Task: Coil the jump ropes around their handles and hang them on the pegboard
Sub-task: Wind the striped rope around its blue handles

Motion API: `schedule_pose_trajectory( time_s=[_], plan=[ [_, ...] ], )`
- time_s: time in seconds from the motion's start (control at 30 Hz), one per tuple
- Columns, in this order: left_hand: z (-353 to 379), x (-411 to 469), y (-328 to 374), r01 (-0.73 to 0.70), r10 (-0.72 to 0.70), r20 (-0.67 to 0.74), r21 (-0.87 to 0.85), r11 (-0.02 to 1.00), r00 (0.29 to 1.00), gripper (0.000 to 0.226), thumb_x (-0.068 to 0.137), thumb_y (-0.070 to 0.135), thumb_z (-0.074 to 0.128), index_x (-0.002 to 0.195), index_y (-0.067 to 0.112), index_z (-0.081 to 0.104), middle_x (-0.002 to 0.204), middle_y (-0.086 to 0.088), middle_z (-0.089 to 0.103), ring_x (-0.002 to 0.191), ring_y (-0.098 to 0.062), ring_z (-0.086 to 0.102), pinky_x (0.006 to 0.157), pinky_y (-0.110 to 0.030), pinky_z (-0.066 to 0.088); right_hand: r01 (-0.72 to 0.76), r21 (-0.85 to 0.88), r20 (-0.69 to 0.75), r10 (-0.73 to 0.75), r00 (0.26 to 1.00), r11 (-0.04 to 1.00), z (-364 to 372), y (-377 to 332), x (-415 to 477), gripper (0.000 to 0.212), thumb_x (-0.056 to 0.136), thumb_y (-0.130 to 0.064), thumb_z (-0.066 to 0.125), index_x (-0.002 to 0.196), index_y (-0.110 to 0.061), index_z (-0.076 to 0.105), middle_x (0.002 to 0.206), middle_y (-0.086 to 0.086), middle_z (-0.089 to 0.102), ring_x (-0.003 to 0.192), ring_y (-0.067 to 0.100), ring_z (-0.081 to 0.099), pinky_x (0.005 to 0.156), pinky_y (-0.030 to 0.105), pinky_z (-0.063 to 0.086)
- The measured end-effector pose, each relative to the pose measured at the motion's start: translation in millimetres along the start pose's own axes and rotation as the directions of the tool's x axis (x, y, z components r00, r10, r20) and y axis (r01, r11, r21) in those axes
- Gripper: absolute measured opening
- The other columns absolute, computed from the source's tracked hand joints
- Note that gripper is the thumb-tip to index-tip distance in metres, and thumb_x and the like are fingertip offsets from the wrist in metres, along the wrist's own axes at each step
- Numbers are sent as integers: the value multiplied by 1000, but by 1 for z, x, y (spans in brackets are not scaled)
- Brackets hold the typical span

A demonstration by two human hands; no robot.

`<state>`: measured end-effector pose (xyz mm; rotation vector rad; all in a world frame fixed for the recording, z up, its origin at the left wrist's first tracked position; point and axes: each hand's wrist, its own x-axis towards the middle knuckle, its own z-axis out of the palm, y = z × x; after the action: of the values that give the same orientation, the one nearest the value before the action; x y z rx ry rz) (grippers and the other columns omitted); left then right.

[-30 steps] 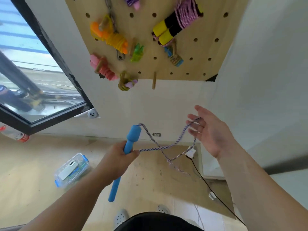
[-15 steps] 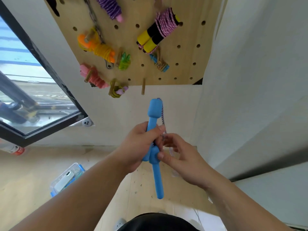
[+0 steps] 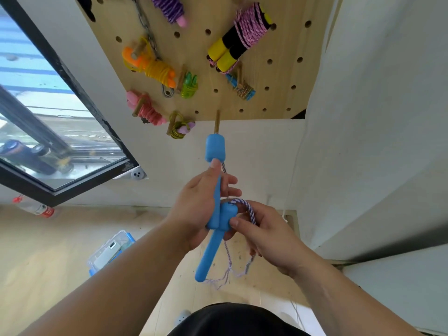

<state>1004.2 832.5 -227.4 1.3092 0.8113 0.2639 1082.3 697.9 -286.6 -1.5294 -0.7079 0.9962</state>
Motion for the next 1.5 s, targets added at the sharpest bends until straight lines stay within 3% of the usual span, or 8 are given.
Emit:
schedule_pose_trajectory(
  time_s=[0.27,0.43,0.67,0.77,0.93,1.13,1.3,1.5],
  plan=[
    [-15,4,-11,-118,142,-26,416,902,989,31,105,40,45,94,16,60,84,-4,62,82,-18,62,79,-34,58,-57,121,-226,83,971,991,-14,-3,6,33,104,-27,51,80,-11,68,58,1,56,46,11,35,54,32,43],
    [-36,-1,-38,-143,154,46,693,706,987,1,104,33,50,103,34,50,87,1,67,71,-10,59,62,-18,48,-36,75,-258,54,965,997,-21,-12,7,37,109,-28,37,90,-17,67,88,6,72,65,16,62,61,30,50],
    [-46,-12,-44,-364,290,245,788,496,925,26,101,28,57,116,43,42,104,28,49,100,7,47,74,-14,37,-33,-43,-100,29,995,999,-31,-22,7,61,82,-45,73,92,13,55,89,20,68,94,20,74,77,38,62],
    [-48,-15,-41,-407,333,277,807,429,901,34,100,25,58,117,47,39,109,35,46,110,7,44,82,-12,38,-15,-11,-141,14,990,1000,-26,-25,5,41,89,-26,74,88,12,59,85,18,72,88,21,75,77,46,63],
    [-43,-19,-33,-343,240,248,746,571,938,44,94,3,48,114,41,44,91,13,57,77,-3,53,61,-16,42,-14,101,-121,26,992,995,-18,-29,3,25,100,-16,58,85,0,71,80,14,75,85,27,76,79,36,60],
    [-35,-24,-29,-238,142,213,547,803,967,52,92,-7,43,113,41,49,93,2,62,75,-6,62,75,-22,54,-21,246,-96,46,994,969,-6,-30,-4,41,105,-21,48,82,9,65,80,26,72,85,35,75,78,38,61],
    [-30,-24,-29,50,-135,243,327,944,961,47,83,-10,41,114,22,57,87,-12,60,68,-21,58,70,-36,56,72,136,-180,-47,983,988,0,-24,-6,42,106,-21,47,71,0,57,64,12,60,66,23,65,67,27,52],
    [-20,-36,-21,164,-182,246,93,982,952,42,72,-3,40,108,8,60,66,-12,52,49,-21,36,48,-30,35,164,-90,-205,-179,962,982,0,-17,-6,40,104,-33,50,84,1,57,90,23,58,80,23,59,77,38,49]
  ],
)
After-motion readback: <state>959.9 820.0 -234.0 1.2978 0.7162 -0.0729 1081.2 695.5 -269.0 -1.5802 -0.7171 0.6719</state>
